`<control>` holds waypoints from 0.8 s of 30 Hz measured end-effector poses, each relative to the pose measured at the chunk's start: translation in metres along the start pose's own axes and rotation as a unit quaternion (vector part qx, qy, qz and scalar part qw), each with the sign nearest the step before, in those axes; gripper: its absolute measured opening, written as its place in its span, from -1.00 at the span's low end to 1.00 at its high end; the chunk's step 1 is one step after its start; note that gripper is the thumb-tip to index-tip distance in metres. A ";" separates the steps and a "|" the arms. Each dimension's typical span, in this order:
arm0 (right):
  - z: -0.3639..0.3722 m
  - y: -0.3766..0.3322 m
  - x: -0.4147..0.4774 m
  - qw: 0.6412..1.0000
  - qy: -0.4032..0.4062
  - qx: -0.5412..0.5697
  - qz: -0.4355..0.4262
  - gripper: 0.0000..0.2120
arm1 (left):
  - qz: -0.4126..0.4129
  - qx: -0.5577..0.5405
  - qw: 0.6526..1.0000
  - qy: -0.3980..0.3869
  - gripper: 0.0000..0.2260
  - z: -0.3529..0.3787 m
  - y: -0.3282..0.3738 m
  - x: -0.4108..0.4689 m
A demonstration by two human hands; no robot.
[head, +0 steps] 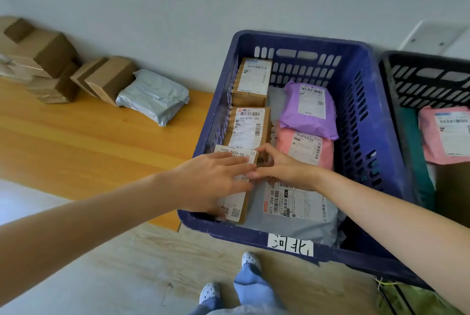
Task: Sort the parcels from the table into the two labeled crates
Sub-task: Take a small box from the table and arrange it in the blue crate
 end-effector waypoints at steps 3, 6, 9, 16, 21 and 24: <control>-0.001 0.002 0.001 1.000 -0.009 -0.015 0.000 -0.58 | 0.007 0.000 1.000 -0.015 -0.35 0.000 0.001 0.002; -0.002 0.000 0.002 0.999 -0.021 -0.037 -0.002 -0.64 | 0.014 0.005 0.999 -0.038 -0.38 0.000 0.002 0.005; -0.004 0.000 0.002 0.998 -0.028 -0.059 -0.001 -0.57 | 0.021 0.002 0.998 -0.067 -0.41 0.001 0.001 0.008; -0.010 0.004 0.005 0.995 -0.041 -0.094 -0.012 -0.50 | 0.050 -0.006 0.993 -0.106 -0.53 0.004 0.002 0.004; -0.003 0.009 0.012 0.994 -0.016 -0.106 -0.038 -0.51 | 0.036 0.009 0.988 -0.149 -0.52 0.000 0.004 0.011; -0.002 0.008 0.010 0.987 0.014 -0.141 -0.081 -0.58 | 0.040 0.021 0.984 -0.173 -0.59 -0.002 0.007 0.017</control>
Point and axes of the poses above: each hand's wrist, its own x-axis towards the middle knuckle, its own z-axis out of the palm, y = z × x, the point moved 1 cm from there along x, towards the middle knuckle, and after that the axes turned 15 degrees about y, right-handed, at the moved point
